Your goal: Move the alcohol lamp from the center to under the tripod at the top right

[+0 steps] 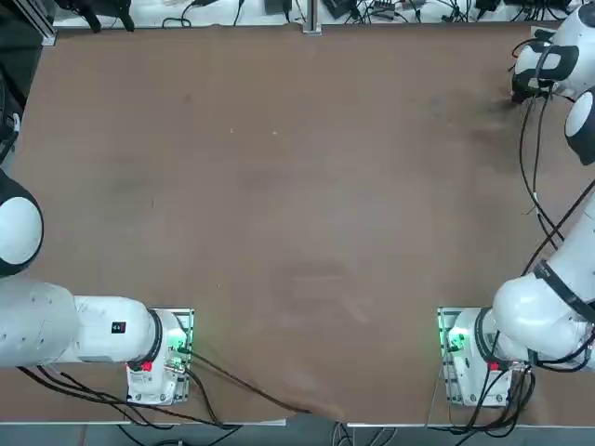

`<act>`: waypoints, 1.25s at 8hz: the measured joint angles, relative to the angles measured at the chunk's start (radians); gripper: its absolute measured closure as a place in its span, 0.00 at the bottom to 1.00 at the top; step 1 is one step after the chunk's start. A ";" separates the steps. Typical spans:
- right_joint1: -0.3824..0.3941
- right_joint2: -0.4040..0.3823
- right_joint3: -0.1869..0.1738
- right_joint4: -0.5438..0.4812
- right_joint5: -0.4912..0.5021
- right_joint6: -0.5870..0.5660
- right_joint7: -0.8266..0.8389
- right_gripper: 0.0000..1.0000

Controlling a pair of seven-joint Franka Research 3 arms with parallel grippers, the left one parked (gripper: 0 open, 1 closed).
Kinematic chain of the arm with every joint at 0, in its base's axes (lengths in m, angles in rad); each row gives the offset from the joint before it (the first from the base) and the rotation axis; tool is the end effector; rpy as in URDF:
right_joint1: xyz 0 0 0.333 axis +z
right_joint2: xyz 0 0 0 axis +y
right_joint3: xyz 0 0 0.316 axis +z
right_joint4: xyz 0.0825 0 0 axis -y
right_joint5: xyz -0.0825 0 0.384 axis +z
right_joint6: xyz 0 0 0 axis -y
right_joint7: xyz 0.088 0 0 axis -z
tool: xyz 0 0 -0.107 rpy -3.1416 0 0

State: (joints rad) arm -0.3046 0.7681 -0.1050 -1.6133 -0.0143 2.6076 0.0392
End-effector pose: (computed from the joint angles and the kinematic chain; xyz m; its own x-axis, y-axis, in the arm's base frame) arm 0.6589 -0.2736 0.1993 0.9001 -0.3709 0.2285 -0.3959 -0.9153 0.0738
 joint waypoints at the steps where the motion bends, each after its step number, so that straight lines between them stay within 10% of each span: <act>1: 0.000 0.010 0.000 0.006 0.000 0.031 0.006 0.99; 10: 0.001 0.057 -0.020 0.039 0.000 0.150 0.094 0.99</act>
State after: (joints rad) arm -0.3031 0.8252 -0.1246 -1.5742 -0.0146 2.7575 0.1331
